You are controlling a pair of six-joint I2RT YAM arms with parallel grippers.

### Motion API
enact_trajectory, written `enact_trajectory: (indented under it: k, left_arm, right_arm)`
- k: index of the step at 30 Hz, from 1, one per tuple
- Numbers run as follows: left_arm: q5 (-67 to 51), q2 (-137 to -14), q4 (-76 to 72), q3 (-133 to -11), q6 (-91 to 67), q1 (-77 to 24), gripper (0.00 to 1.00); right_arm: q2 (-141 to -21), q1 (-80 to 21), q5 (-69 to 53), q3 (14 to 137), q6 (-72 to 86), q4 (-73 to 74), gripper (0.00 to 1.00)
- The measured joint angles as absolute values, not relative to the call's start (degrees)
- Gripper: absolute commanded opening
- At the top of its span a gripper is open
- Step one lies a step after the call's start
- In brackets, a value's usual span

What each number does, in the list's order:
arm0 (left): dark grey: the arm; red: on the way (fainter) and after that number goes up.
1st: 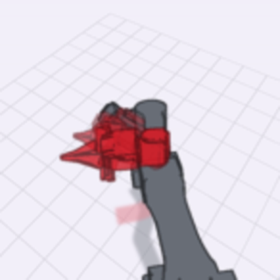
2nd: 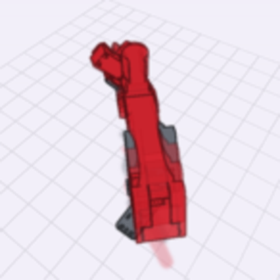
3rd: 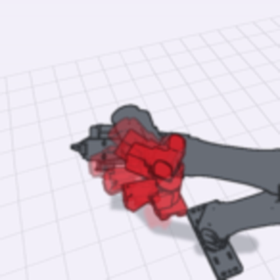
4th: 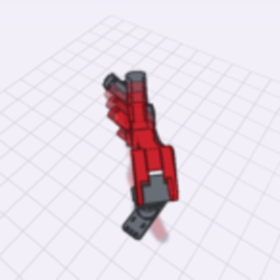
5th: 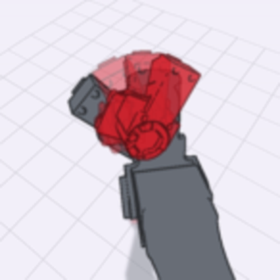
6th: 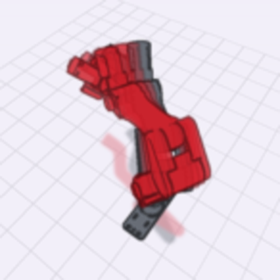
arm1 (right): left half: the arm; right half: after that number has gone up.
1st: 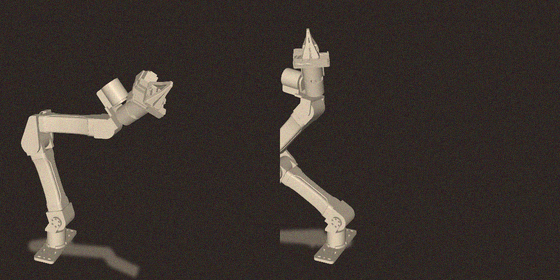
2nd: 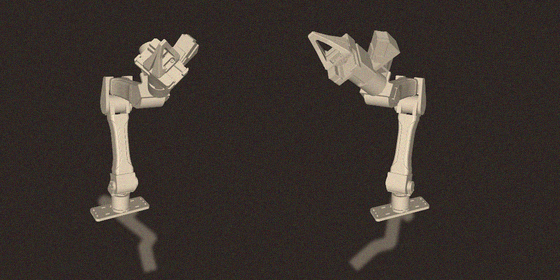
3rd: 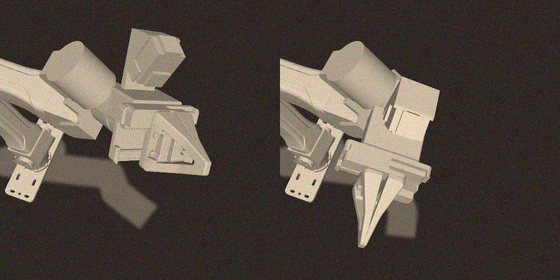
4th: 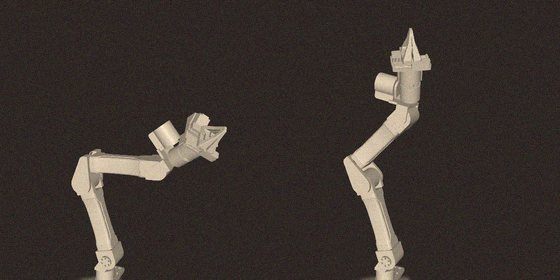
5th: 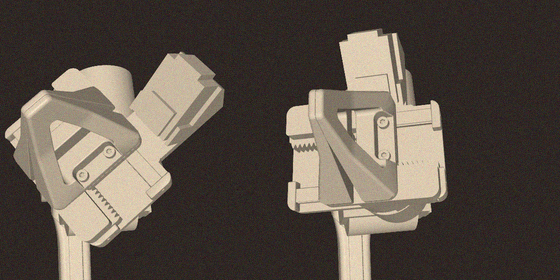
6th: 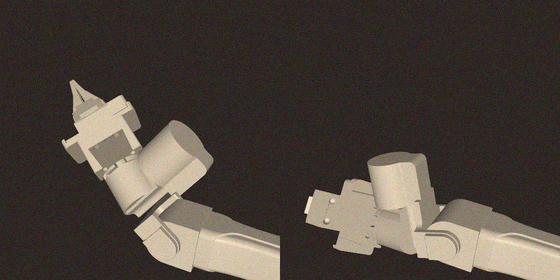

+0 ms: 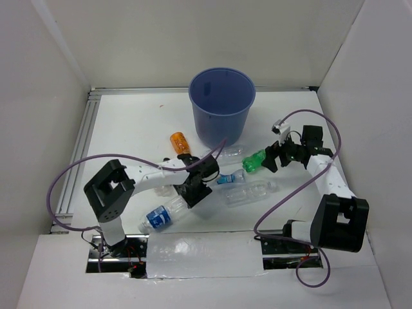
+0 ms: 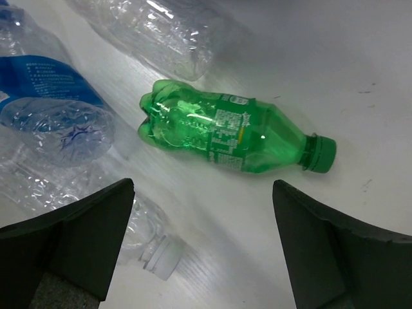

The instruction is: Put the plastic bottles in the bin

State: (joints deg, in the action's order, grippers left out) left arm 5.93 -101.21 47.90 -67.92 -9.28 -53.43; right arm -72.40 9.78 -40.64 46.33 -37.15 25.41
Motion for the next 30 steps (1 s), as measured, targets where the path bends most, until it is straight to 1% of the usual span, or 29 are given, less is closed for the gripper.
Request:
enact_trajectory:
  k: [1, 2, 3, 4, 6, 7, 8, 9, 10, 11, 14, 17, 21, 24, 26, 30]
  left_arm:
    - [5.82, -101.21, 48.23, -68.95, -9.32, -53.52, 0.18]
    - [5.8, -101.14, 48.88, -70.26, -9.39, -53.58, 0.13]
    - [5.69, -101.14, 50.09, -72.51, -9.43, -53.8, 0.06]
    - [5.65, -101.06, 50.98, -74.87, -9.5, -53.82, 0.0]
    - [4.93, -100.84, 53.78, -82.15, -9.72, -53.82, 0.0]
    - [4.45, -100.51, 54.43, -86.43, -9.8, -53.84, 0.0]
    - [3.97, -100.14, 55.24, -91.2, -9.96, -53.84, 0.0]
    - [3.44, -99.88, 56.03, -96.68, -10.2, -53.82, 0.0]
    - [2.98, -99.5, 56.01, -102.1, -10.39, -53.74, 0.0]
    - [2.48, -98.94, 55.7, -107.42, -10.41, -53.45, 0.0]
    - [0.14, -96.79, 54.17, -121.73, -10.17, -51.7, 0.0]
    - [-3.27, -92.79, 48.14, -127.07, -10.44, -45.87, 0.0]
    - [-6.66, -86.61, 32.56, -120.79, -13.93, -36.53, 0.0]
    - [-7.77, -83.96, 16.1, -110.69, -19.99, -31.7, 0.0]
    - [-9.1, -85.3, 7.88, -106.8, -24.99, -29.19, 0.0]
    - [-10.85, -93.76, -1.58, -107.77, -33.91, -25.67, 0.0]
  right_arm:
    - [-72.69, 9.78, -41.3, 46.52, -38.24, 26.52, 0.87]
    - [-72.82, 9.78, -41.78, 46.63, -39.31, 27.27, 0.78]
    - [-72.93, 9.78, -42.72, 46.94, -40.91, 28.88, 0.53]
    - [-73.01, 9.78, -43.72, 47.22, -43.24, 30.17, 0.43]
    - [-73.3, 9.78, -46.46, 48.1, -48.01, 34.04, 0.35]
    - [-73.36, 9.78, -47.79, 48.51, -50.89, 35.99, 0.4]
    - [-73.43, 9.78, -49.1, 48.9, -54.06, 38.26, 0.47]
    - [-73.43, 9.78, -50.06, 49.23, -57.01, 40.34, 0.6]
    - [-73.43, 9.78, -51.0, 49.58, -60.25, 42.7, 0.87]
    - [-73.41, 9.78, -51.77, 49.82, -63.2, 44.84, 0.92]
    - [-73.36, 9.78, -52.82, 49.95, -71.7, 49.39, 0.97]
    - [-73.3, 9.43, -53.36, 49.95, -77.41, 52.16, 0.97]
    - [-73.28, 8.05, -53.41, 49.91, -80.97, 53.41, 0.97]
    - [-73.17, 6.87, -53.39, 49.69, -82.26, 53.47, 0.97]
    - [-72.84, 6.15, -53.34, 49.12, -82.63, 53.43, 0.97]
    - [-72.14, 4.51, -53.28, 47.55, -83.29, 53.39, 0.97]
